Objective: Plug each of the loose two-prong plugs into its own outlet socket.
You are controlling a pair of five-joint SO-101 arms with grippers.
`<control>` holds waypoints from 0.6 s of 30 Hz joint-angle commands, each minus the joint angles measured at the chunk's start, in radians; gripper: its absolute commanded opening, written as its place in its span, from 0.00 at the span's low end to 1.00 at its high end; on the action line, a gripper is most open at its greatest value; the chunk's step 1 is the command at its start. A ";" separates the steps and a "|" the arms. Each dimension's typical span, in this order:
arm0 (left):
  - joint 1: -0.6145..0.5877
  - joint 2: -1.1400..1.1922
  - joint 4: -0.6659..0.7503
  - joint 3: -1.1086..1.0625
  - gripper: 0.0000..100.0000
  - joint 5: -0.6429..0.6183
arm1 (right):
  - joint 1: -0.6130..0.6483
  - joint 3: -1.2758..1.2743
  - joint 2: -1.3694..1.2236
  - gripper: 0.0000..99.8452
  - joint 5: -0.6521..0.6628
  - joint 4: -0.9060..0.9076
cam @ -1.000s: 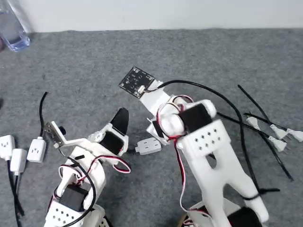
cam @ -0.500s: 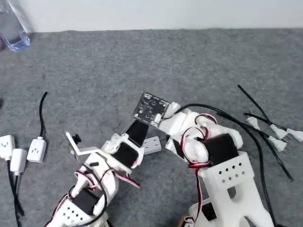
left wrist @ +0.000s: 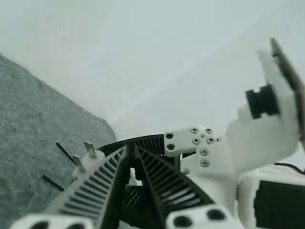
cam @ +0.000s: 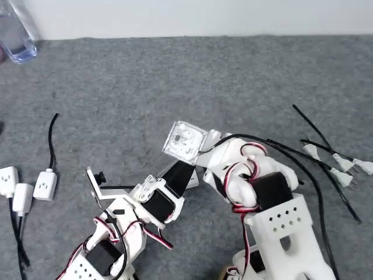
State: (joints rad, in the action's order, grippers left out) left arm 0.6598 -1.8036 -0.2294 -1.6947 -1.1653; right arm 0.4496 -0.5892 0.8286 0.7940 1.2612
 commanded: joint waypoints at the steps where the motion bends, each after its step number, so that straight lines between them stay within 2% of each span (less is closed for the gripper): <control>1: 0.005 -0.012 -0.003 0.013 0.01 -0.006 | 0.053 0.015 0.015 0.01 0.006 -0.021; 5: 0.005 -0.011 -0.012 0.013 0.01 -0.006 | 0.081 0.017 0.015 0.01 0.006 -0.025; 10: 0.005 -0.011 -0.109 0.013 0.01 -0.006 | 0.082 0.026 0.021 0.01 0.006 -0.021; 18: 0.003 -0.012 -0.117 0.013 0.02 -0.002 | 0.113 0.135 0.021 0.01 -0.018 0.067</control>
State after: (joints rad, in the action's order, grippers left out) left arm 0.6598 -1.8036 -0.3383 -1.6947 -1.1653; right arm 0.5386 -0.5416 0.8286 0.7894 1.2889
